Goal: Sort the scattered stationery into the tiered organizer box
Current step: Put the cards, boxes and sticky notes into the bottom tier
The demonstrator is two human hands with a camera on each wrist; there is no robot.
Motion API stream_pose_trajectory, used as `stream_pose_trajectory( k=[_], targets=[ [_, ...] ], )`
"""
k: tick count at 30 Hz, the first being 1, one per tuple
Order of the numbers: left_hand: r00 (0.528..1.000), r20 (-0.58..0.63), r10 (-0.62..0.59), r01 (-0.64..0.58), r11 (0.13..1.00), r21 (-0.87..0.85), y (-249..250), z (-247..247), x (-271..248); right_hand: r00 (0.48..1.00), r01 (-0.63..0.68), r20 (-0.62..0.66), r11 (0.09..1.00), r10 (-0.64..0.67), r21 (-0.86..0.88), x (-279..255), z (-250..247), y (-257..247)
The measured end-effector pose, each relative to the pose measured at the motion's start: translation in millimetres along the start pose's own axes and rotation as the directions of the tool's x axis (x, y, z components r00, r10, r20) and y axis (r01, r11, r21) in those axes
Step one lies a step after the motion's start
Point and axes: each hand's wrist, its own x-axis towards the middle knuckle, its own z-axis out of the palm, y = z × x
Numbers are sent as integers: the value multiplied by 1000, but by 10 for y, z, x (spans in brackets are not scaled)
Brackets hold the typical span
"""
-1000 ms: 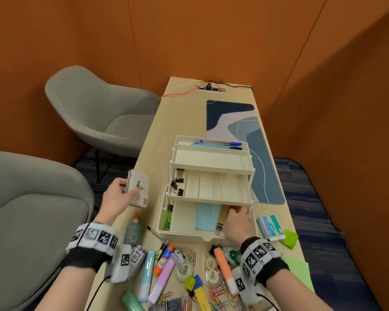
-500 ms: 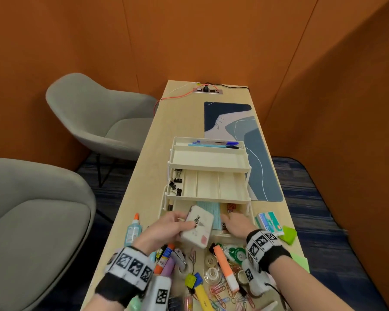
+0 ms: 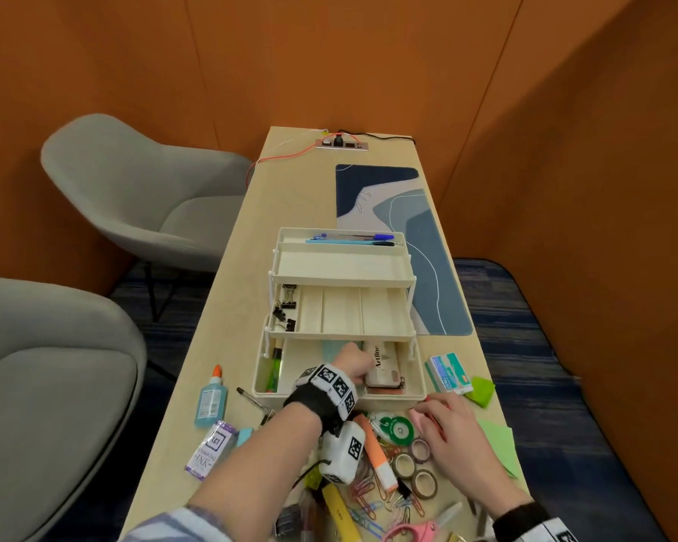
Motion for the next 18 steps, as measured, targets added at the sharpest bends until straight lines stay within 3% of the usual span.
stream_pose_trajectory(
  k=[2,5,9,12,15,18],
  targets=[
    [997,-61,45,-30,975,221,-9,76,14,1000,-4,-9,1000,4,-2,-38,1,38],
    [996,-41,77,-60,944,325,20,140,4,1000,-30,-8,999,30,21,-78,32,74],
    [994,22,105,-107,974,197,21,165,52,999,-38,-8,997,39,68,-133,103,66],
    [998,38,57,-58,997,44,47,178,34,999,-47,-2,995,47,92,-143,111,43],
    [996,57,74,-78,995,65,39,128,-21,996,-65,-52,990,72,124,-76,49,56],
    [978,80,191,-196,978,74,11,14,-208,981,-148,-100,977,165,155,49,-75,107]
  ],
)
